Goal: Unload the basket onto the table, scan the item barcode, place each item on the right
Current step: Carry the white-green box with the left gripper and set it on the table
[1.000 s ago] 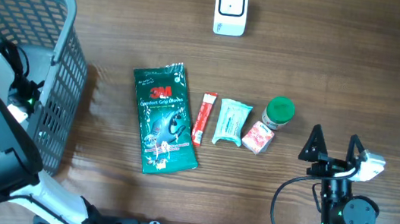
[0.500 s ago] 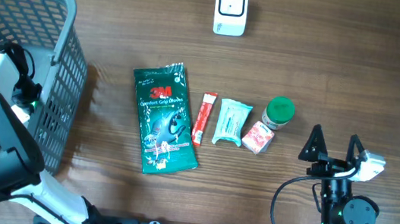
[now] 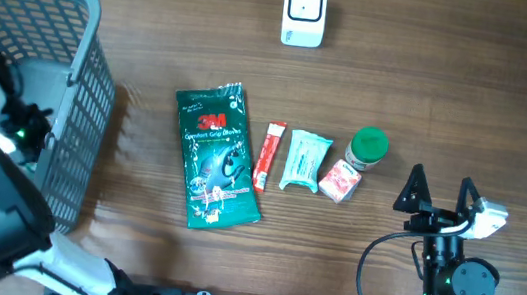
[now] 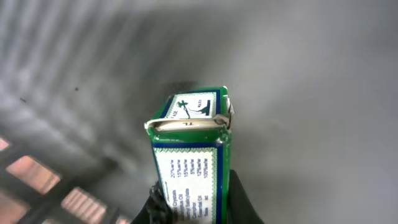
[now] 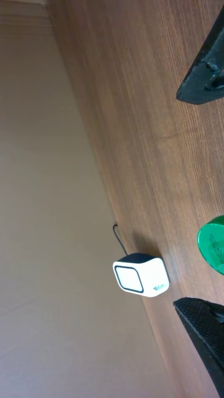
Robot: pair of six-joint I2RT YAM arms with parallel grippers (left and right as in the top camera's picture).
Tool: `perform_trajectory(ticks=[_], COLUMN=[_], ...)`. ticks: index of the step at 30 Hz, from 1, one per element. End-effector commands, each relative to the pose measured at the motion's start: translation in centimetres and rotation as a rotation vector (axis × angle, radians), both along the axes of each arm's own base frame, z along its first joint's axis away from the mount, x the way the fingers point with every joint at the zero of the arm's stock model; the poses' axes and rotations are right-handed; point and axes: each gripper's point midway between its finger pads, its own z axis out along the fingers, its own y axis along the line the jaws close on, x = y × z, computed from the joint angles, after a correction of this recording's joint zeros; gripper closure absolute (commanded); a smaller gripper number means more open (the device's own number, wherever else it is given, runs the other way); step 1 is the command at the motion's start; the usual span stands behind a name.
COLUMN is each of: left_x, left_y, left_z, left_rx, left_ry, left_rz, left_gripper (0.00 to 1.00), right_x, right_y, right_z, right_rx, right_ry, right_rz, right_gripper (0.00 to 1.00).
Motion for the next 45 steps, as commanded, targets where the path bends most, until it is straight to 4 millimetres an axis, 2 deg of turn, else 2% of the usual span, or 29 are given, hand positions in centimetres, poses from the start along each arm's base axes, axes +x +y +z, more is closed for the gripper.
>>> perform_trajectory(ticks=[1, 5, 7, 10, 13, 15, 17, 19, 22, 25, 27, 29, 32, 34, 36, 39, 41, 43, 44, 45], left_x=[1.6, 0.9, 0.3, -1.1, -2.4, -2.8, -2.6, -2.0, -1.1, -0.1, 0.5, 1.0, 1.5, 1.6, 1.4, 1.1, 0.9, 1.0, 1.2, 1.7], left_y=[2.4, 1.6, 0.3, -2.3, -5.3, -9.0, -12.6, -16.2, -20.3, -24.5, -29.3, -32.3, -37.4, -39.6, -41.4, -43.0, -43.6, -43.9, -43.7, -43.4], left_z=[8.7, 16.4, 20.7, 25.0, 28.1, 30.0, 30.8, 30.5, 28.4, 24.5, 19.8, 16.3, 9.3, 5.6, 1.6, -2.6, -4.1, -4.5, -4.4, -3.9], left_rx=[0.146, 0.254, 0.322, 0.391, 0.442, 0.428, 0.371, 0.3, 0.218, 0.166, 0.106, 0.096, 0.092, 0.095, 0.09, 0.089, 0.089, 0.099, 0.112, 0.147], left_ry=[-0.199, -0.343, -0.465, -0.604, -0.717, -0.821, -0.897, -0.922, -0.876, -0.745, -0.592, -0.479, -0.287, -0.206, -0.13, -0.064, -0.049, -0.052, -0.053, -0.068], left_rz=[-0.126, -0.135, -0.191, -0.227, -0.292, -0.397, -0.524, -0.666, -0.844, -1.036, -1.219, -1.327, -1.486, -1.545, -1.591, -1.633, -1.65, -1.655, -1.655, -1.653], left_gripper=[0.96, 0.96, 0.96, 0.96, 0.96, 0.95, 0.95, 0.96, 0.96, 0.95, 0.95, 0.95, 0.94, 0.94, 0.94, 0.91, 0.87, 0.8, 0.74, 0.61], right_x=[0.0, 0.0, 0.0, 0.0, 0.0, 0.0, 0.0, 0.0, 0.0, 0.0, 0.0, 0.0, 0.0, 0.0, 0.0, 0.0, 0.0, 0.0, 0.0, 0.0], right_y=[0.0, 0.0, 0.0, 0.0, 0.0, 0.0, 0.0, 0.0, 0.0, 0.0, 0.0, 0.0, 0.0, 0.0, 0.0, 0.0, 0.0, 0.0, 0.0, 0.0], right_z=[0.1, 0.1, 0.1, 0.1, 0.1, 0.1, 0.1, 0.1, 0.1, 0.1, 0.1, 0.1, 0.1, 0.1, 0.1, 0.1, 0.1, 0.1, 0.1, 0.1], right_rx=[-0.017, -0.017, -0.017, -0.017, -0.017, -0.017, -0.017, -0.017, -0.017, -0.017, -0.017, -0.017, -0.017, -0.017, -0.017, -0.017, -0.017, -0.017, -0.017, -0.017], right_ry=[-0.004, -0.004, -0.004, -0.004, -0.004, -0.004, -0.004, -0.004, -0.004, -0.004, -0.004, -0.004, -0.004, -0.004, -0.004, -0.004, -0.004, -0.004, -0.004, -0.004], right_rz=[-0.003, -0.003, -0.003, -0.003, -0.003, -0.003, -0.003, -0.003, -0.003, -0.003, -0.003, -0.003, -0.003, -0.003, -0.003, -0.003, -0.003, -0.003, -0.003, -0.003], right_gripper=[0.0, 0.0, 0.0, 0.0, 0.0, 0.0, 0.0, 0.0, 0.0, 0.0, 0.0, 0.0, 0.0, 0.0, 0.0, 0.0, 0.0, 0.0, 0.0, 0.0])
